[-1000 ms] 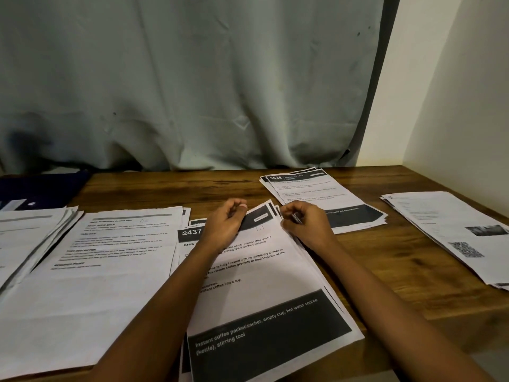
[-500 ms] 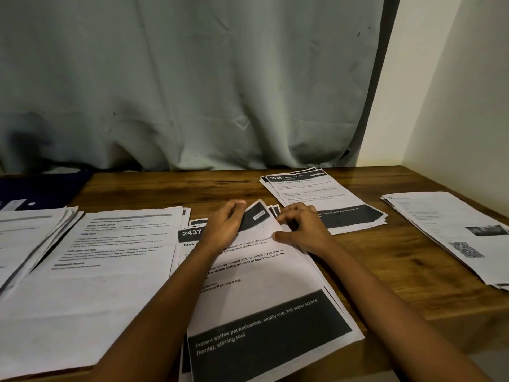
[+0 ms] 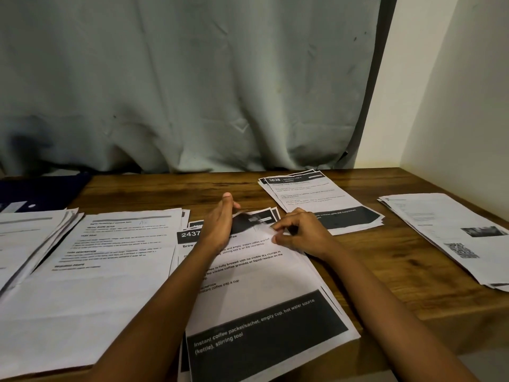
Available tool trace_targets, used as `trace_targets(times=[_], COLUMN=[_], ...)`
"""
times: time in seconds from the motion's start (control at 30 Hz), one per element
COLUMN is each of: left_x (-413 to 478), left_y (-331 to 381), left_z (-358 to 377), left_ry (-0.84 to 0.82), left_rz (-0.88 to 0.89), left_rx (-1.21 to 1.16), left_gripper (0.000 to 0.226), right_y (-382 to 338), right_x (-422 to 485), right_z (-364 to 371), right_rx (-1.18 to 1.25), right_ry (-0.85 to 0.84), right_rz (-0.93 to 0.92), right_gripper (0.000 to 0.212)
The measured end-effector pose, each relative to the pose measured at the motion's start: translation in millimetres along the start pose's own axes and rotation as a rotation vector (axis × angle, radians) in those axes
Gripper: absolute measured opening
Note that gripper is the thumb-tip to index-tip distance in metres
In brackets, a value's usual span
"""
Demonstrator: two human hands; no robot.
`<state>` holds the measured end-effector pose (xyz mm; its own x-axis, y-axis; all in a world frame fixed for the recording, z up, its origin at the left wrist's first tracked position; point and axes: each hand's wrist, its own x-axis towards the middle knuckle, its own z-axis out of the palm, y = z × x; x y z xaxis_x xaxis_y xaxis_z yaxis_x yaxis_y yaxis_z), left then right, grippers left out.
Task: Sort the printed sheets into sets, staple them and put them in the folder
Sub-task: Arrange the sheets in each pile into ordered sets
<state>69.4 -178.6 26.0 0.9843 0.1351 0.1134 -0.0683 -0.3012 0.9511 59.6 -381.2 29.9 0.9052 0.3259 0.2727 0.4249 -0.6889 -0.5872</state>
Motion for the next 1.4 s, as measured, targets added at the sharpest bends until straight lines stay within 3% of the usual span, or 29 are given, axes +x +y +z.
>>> trace_targets(times=[0.2,0.37,0.47,0.63,0.77,0.83,1.2,1.3,1.4], left_x=[-10,-4,-13,-58,-92,-102,-109,-108,-107], left_y=[12,23,34,23,14,9,-10,-8,-8], left_z=[-4,-18,-33,-54,-51,-46,-31,-30,-31], left_ry=[0.018,0.034,-0.015,-0.151,-0.272,-0.319,-0.306,-0.303,-0.278], left_rz=[0.093,0.155,0.028,-0.074,-0.113,-0.115,-0.051,-0.061,-0.056], left_rx=[0.05,0.336,0.493,0.704,1.085,1.157,1.044,0.975,0.898], left_gripper=[0.049,0.046,0.06,0.088,0.106,0.106,0.096,0.098,0.1], right_y=[5,5,-1,-13,-24,-32,-65,-66,-68], right_x=[2,-1,-7,-20,-39,-46,-43,-39,-40], right_z=[6,2,-2,-15,-14,-12,-25,-21,-14], right_rx=[0.028,-0.021,0.02,-0.085,-0.179,-0.15,0.102,0.211,0.155], right_ry=[0.072,0.068,0.148,0.25,0.143,0.088,-0.11,-0.163,-0.098], right_rz=[0.152,0.208,0.233,0.385,0.507,0.55,0.706,0.706,0.653], right_gripper=[0.037,0.033,0.026,0.035,0.034,0.035,0.061,0.054,0.052])
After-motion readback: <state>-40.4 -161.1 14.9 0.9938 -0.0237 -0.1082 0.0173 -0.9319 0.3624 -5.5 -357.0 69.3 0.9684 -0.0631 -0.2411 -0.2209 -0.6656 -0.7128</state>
